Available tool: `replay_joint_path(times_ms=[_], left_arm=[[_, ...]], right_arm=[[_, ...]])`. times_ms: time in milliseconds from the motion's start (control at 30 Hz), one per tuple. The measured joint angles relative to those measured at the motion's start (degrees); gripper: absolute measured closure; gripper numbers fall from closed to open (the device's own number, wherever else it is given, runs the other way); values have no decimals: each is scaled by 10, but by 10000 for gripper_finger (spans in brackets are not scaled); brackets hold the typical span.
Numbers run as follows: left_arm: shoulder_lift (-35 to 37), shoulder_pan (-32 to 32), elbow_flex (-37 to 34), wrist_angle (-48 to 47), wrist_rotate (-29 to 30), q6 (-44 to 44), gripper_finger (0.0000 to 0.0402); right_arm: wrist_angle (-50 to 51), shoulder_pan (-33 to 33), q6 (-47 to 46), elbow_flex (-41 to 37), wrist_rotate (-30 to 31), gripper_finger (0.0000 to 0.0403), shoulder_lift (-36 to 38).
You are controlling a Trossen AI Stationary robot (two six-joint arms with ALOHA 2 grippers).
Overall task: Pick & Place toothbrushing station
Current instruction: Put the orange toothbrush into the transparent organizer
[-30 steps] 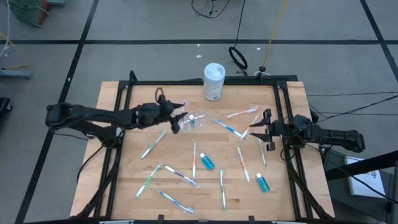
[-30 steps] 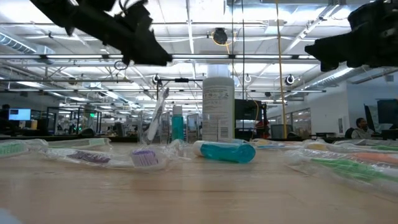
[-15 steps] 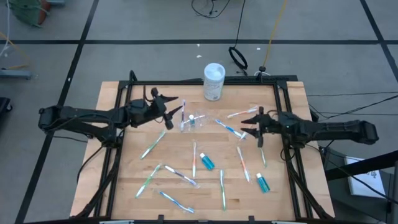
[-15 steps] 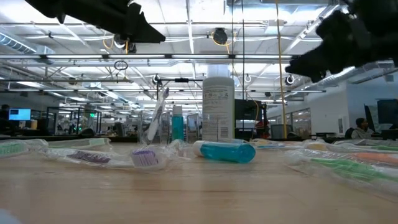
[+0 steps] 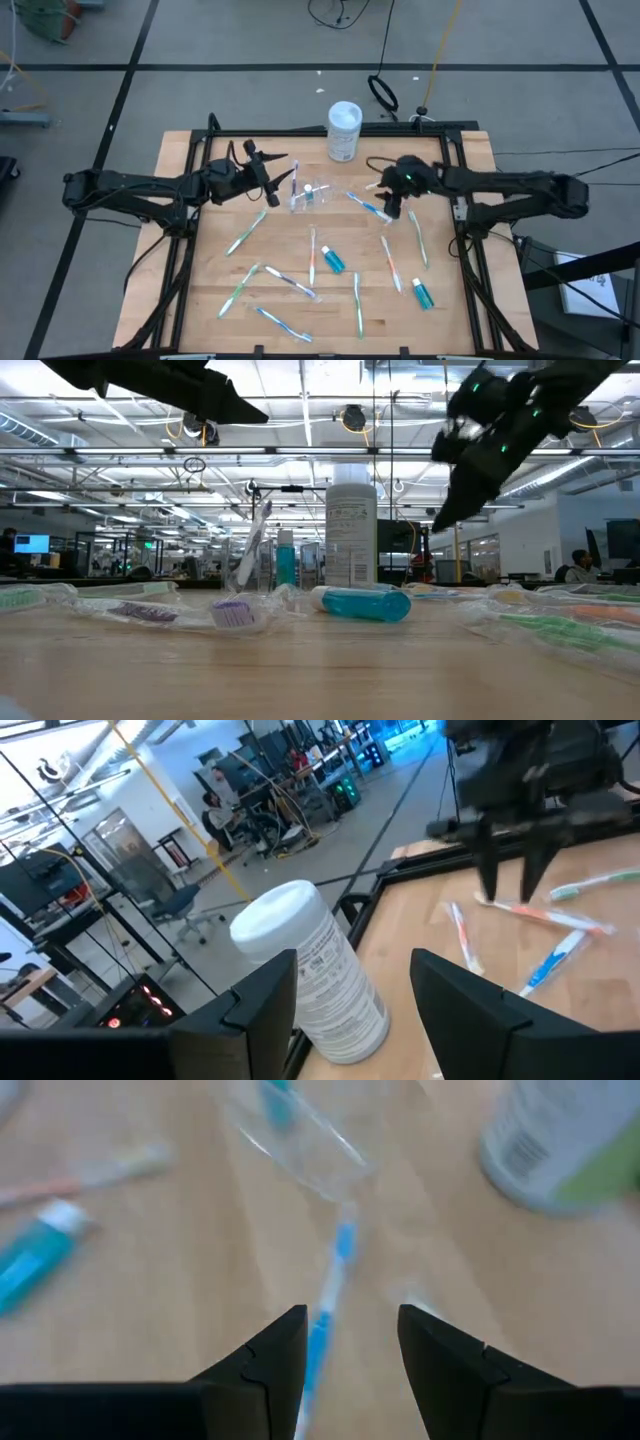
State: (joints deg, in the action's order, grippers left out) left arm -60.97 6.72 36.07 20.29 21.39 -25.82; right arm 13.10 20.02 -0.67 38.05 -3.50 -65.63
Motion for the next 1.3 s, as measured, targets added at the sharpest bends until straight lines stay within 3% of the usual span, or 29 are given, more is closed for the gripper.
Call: replay_joint_path(times_ms=[133, 200, 433, 767, 1300], left_arm=[[0, 0, 0, 0, 0, 4, 199], [0, 0, 0, 0, 0, 4, 199], [0, 0, 0, -7, 0, 5, 199], [0, 0, 0, -13, 0, 5, 199], [0, 0, 0, -57, 1, 36, 199]], right_arm=[[-19, 66, 26, 2, -121, 252, -64], [-18, 88, 41, 3, -149, 252, -95], [-66, 142, 83, 2, -132, 252, -171], [-106, 176, 136, 2, -132, 252, -226], [-175, 177, 132, -9, -116, 252, -236]])
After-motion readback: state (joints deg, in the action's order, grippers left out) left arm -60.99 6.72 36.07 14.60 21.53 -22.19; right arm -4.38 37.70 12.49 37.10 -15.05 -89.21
